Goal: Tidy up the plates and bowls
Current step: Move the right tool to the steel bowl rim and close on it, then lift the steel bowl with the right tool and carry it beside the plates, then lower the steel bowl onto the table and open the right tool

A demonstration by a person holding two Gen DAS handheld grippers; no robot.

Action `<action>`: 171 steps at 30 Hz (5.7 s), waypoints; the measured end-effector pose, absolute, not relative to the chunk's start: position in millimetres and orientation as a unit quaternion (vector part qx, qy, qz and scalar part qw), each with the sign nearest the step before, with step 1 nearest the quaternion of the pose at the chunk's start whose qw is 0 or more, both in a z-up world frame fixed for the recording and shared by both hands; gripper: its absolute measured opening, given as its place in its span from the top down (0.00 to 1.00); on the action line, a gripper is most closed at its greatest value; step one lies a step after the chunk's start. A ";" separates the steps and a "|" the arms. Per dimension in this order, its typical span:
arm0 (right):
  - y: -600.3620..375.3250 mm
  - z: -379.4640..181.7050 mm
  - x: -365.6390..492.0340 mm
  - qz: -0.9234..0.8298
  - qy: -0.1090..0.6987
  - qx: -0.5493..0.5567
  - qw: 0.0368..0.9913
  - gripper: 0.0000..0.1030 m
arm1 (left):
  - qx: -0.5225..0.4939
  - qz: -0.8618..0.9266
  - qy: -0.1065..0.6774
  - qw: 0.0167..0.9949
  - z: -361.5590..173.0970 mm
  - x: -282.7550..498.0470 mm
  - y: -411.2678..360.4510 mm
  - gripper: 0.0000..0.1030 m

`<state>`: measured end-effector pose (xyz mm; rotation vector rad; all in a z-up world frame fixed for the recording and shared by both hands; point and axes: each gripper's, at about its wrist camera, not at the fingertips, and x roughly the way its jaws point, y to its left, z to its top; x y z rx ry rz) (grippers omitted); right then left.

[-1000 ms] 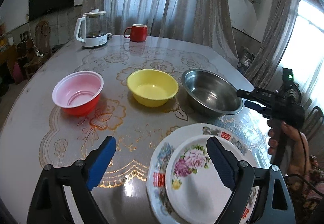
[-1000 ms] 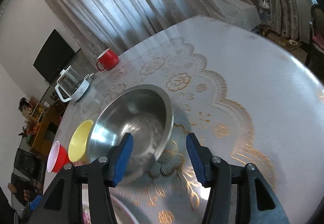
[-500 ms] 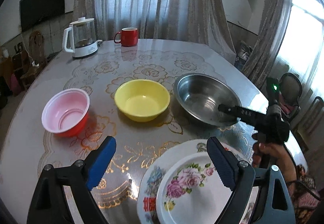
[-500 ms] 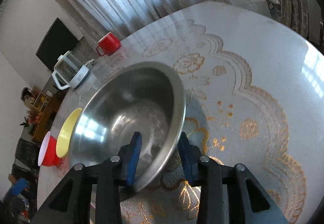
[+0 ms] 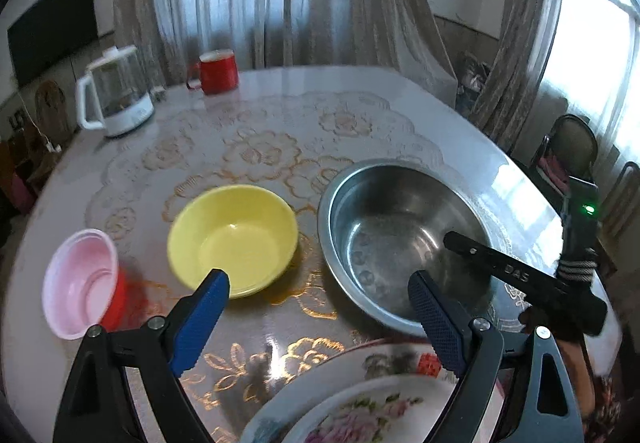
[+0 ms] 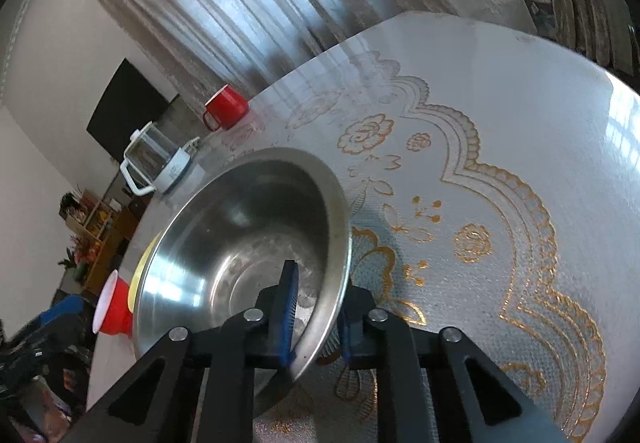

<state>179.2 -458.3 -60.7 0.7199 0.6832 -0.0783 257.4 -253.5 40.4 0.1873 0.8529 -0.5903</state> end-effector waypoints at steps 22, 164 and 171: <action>-473.5 -77.3 166.0 -0.009 0.310 0.417 0.854 0.86 | 0.138 -0.306 0.413 0.846 8.2 265.7 -301.1 0.78; -157.3 21.6 113.7 0.089 0.370 0.205 0.902 0.62 | -0.077 -0.148 0.415 0.894 -37.2 173.3 29.2 0.52; -159.4 11.0 110.9 0.098 0.387 0.223 0.889 0.62 | -0.080 -0.142 0.402 0.901 -24.1 164.8 34.7 0.36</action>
